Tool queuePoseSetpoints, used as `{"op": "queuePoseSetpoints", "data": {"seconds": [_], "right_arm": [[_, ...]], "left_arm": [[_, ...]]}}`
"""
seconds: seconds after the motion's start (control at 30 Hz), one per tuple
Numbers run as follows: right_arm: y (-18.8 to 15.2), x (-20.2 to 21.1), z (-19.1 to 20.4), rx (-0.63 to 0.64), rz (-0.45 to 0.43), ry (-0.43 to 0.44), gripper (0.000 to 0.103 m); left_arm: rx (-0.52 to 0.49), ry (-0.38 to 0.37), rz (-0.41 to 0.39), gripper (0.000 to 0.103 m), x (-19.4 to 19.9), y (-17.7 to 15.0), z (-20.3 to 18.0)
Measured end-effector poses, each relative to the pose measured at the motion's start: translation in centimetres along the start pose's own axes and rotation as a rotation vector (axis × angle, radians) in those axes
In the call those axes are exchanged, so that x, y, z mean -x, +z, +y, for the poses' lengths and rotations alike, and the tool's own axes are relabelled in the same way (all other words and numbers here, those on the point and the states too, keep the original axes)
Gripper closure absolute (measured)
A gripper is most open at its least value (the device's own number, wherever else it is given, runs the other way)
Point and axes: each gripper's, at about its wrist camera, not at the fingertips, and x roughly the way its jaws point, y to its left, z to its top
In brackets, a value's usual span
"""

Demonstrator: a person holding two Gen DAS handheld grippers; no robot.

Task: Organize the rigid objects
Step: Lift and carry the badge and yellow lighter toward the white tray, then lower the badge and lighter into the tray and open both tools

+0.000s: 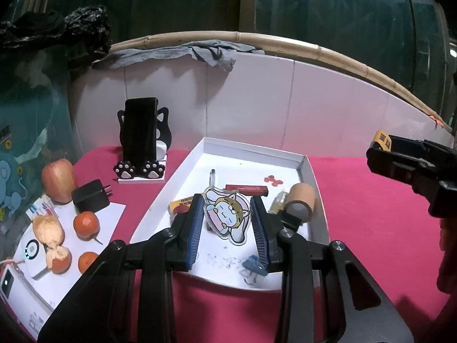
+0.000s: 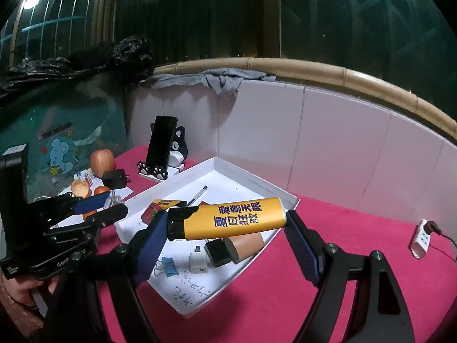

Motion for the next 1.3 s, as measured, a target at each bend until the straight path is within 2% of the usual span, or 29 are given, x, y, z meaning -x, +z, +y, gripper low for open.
{"op": "queuePoseSetpoints", "data": {"seconds": [0.77, 1.3], "right_arm": [[0.9, -4.4, -0.1, -0.044, 0.046, 0.002, 0.022], [2.3, -6.1, -0.6, -0.091, 0.035, -0.046, 0.022]], "left_arm": [[0.012, 0.034, 0.035, 0.071, -4.1, 3.6, 2.0], [-0.016, 0.057, 0.063, 0.07, -8.5, 8.1, 0.9]]}}
